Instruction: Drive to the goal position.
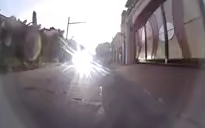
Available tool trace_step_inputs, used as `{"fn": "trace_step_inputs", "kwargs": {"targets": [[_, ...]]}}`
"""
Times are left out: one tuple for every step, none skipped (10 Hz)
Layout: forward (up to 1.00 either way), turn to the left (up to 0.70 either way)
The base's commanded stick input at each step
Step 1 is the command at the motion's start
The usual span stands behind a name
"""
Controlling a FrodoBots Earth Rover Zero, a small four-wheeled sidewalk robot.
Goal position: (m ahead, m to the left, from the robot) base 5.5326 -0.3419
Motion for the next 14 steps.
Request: {"fn": "trace_step_inputs", "kwargs": {"targets": [[1.0,0.0],[1.0,0.0],[1.0,0.0],[1.0,0.0],[1.0,0.0],[1.0,0.0],[1.0,0.0],[1.0,0.0],[1.0,0.0],[1.0,0.0],[1.0,0.0],[1.0,-0.01],[1.0,-0.12],[1.0,-0.22]]}}
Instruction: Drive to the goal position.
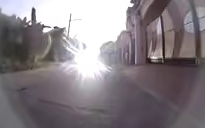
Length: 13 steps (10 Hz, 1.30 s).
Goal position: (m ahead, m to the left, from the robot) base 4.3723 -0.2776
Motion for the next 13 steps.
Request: {"fn": "trace_step_inputs", "kwargs": {"targets": [[1.0,-0.33],[1.0,-0.32],[1.0,-0.12],[1.0,0.0],[1.0,0.0],[1.0,0.0],[1.0,0.0],[1.0,0.0],[1.0,0.0],[1.0,0.0],[1.0,0.0],[1.0,0.0],[1.0,0.0]]}}
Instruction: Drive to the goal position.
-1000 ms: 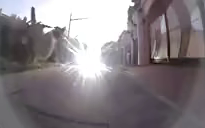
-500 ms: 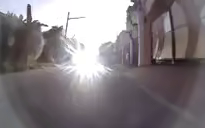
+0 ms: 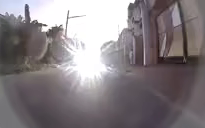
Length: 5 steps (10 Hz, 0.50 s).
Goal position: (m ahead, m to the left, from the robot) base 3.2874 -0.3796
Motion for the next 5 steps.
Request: {"fn": "trace_step_inputs", "kwargs": {"targets": [[1.0,0.0],[1.0,0.0],[1.0,0.0],[1.0,0.0],[1.0,0.0]]}}
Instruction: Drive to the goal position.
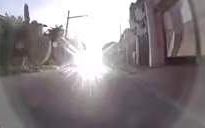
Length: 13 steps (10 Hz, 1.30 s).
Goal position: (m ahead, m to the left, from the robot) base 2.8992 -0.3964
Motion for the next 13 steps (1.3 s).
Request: {"fn": "trace_step_inputs", "kwargs": {"targets": [[1.0,0.0],[1.0,0.0],[1.0,0.0],[1.0,-0.02],[1.0,-0.04],[1.0,-0.06],[1.0,-0.08],[1.0,-0.1],[1.0,-0.12],[1.0,-0.14],[1.0,-0.16],[1.0,-0.17],[1.0,-0.19]]}}
